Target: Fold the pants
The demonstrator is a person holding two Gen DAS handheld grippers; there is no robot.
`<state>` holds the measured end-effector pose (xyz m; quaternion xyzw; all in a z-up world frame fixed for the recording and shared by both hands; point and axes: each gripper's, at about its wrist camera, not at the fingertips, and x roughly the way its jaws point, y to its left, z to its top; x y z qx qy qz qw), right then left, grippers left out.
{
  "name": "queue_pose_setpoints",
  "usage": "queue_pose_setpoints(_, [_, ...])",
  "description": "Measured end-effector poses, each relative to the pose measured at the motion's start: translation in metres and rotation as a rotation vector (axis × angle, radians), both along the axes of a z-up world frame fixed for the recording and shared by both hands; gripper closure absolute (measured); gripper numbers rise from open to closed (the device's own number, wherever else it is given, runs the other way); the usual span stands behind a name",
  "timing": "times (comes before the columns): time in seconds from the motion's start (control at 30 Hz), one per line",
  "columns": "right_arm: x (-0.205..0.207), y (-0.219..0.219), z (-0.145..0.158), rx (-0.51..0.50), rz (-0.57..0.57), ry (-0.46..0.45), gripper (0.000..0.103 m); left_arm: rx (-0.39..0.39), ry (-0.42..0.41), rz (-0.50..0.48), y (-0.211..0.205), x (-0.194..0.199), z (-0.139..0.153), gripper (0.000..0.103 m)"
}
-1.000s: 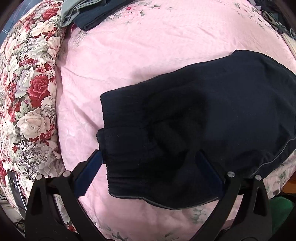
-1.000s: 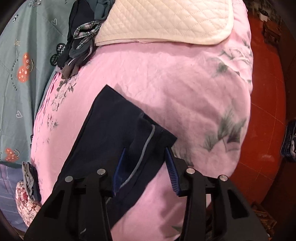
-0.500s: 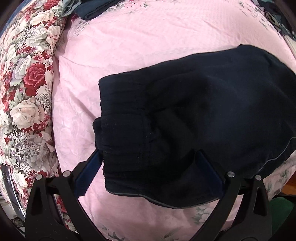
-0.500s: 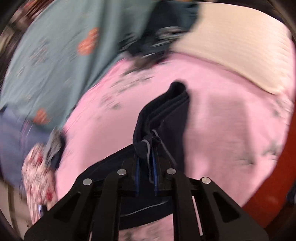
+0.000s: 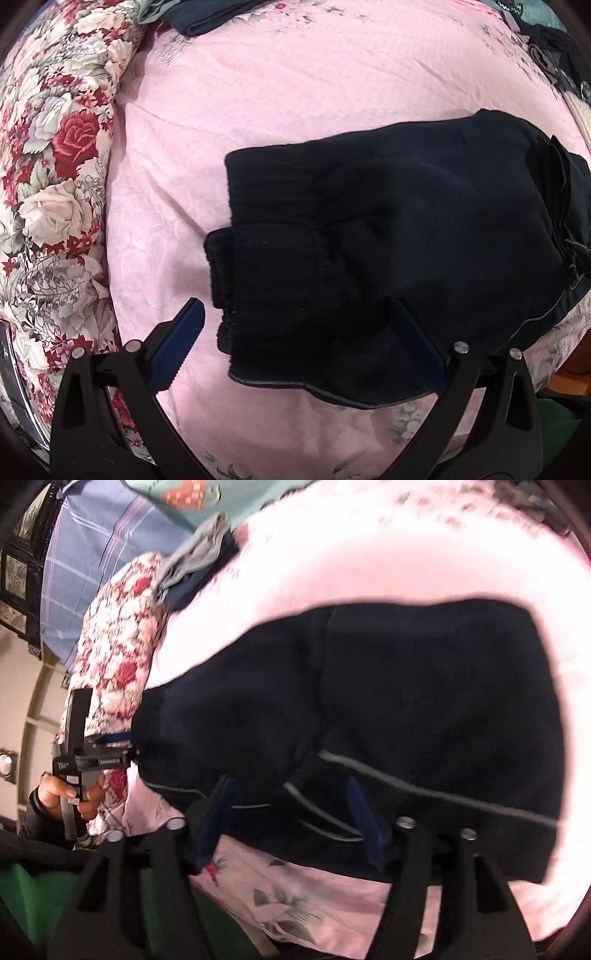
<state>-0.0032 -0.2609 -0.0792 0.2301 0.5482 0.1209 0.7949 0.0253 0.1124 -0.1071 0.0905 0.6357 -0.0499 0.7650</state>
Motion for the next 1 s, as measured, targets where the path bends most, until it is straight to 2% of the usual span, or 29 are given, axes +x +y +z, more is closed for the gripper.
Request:
queue_pose_setpoints(0.1, [-0.001,-0.022,0.014,0.039,-0.061,-0.034,0.033,-0.004,-0.006,-0.003,0.007,-0.002,0.002,0.002])
queue_pose_setpoints(0.17, [0.007,-0.034,0.014,0.019,-0.138,-0.035,0.048,-0.006,-0.007,-0.006,0.009,-0.001,0.002,0.002])
queue_pose_setpoints(0.2, [0.014,-0.036,0.011,-0.008,-0.153,-0.036,0.066,-0.003,-0.004,-0.007,0.009,-0.001,0.001,0.002])
queue_pose_setpoints(0.23, [0.016,-0.038,0.006,-0.016,-0.164,-0.037,0.074,0.002,-0.001,-0.008,0.01,-0.001,0.0,0.002])
queue_pose_setpoints(0.3, [0.034,-0.036,-0.006,-0.076,-0.219,-0.022,0.074,0.002,-0.001,-0.008,0.009,-0.002,0.0,0.002])
queue_pose_setpoints(0.37, [0.052,-0.016,-0.015,-0.192,-0.195,-0.028,0.074,0.003,-0.004,-0.009,0.008,-0.002,0.0,0.002])
queue_pose_setpoints(0.4, [0.053,-0.012,-0.022,-0.235,-0.169,-0.018,0.071,0.004,-0.007,-0.008,0.006,-0.003,0.0,0.002])
queue_pose_setpoints(0.43, [0.062,0.002,-0.036,-0.291,-0.115,0.032,0.07,0.005,-0.011,-0.005,0.007,-0.003,0.0,0.002])
queue_pose_setpoints(0.5, [0.067,0.017,-0.042,-0.379,-0.065,0.034,0.067,-0.007,-0.016,0.006,0.011,-0.003,0.002,0.002])
queue_pose_setpoints(0.53, [0.07,0.017,-0.041,-0.387,-0.05,0.043,0.068,-0.019,-0.025,0.009,0.013,-0.005,0.005,0.002])
queue_pose_setpoints(0.6, [0.071,0.009,-0.03,-0.294,-0.043,0.049,0.069,-0.036,-0.044,0.001,0.02,-0.009,0.01,0.002])
queue_pose_setpoints(0.63, [0.069,0.006,-0.018,-0.244,-0.059,0.004,0.069,-0.042,-0.049,0.0,0.023,-0.01,0.013,0.002])
queue_pose_setpoints(0.67, [0.067,0.006,-0.011,-0.258,-0.073,-0.03,0.068,-0.057,-0.054,0.005,0.029,-0.011,0.015,0.002])
queue_pose_setpoints(0.7, [0.068,0.006,-0.007,-0.291,-0.084,-0.051,0.063,-0.067,-0.056,0.01,0.034,-0.011,0.016,0.002])
queue_pose_setpoints(0.77, [0.074,0.006,-0.023,-0.351,-0.107,-0.02,0.056,-0.081,-0.066,0.029,0.045,-0.01,0.019,0.002])
queue_pose_setpoints(0.8, [0.078,0.006,-0.043,-0.339,-0.11,0.05,0.048,-0.077,-0.073,0.042,0.05,-0.009,0.02,0.002])
queue_pose_setpoints(0.83, [0.074,0.008,-0.046,-0.342,-0.112,0.034,0.036,-0.078,-0.081,0.064,0.056,-0.007,0.021,0.002])
queue_pose_setpoints(0.87, [0.074,0.015,-0.047,-0.346,-0.088,0.027,0.032,-0.087,-0.08,0.077,0.059,-0.006,0.021,0.002])
queue_pose_setpoints(0.93, [0.075,0.024,-0.043,-0.368,-0.058,0.031,0.028,-0.108,-0.071,0.096,0.063,-0.001,0.018,0.002])
queue_pose_setpoints(1.0, [0.07,0.021,-0.036,-0.311,-0.077,0.026,0.028,-0.118,-0.067,0.093,0.063,0.004,0.015,0.002])
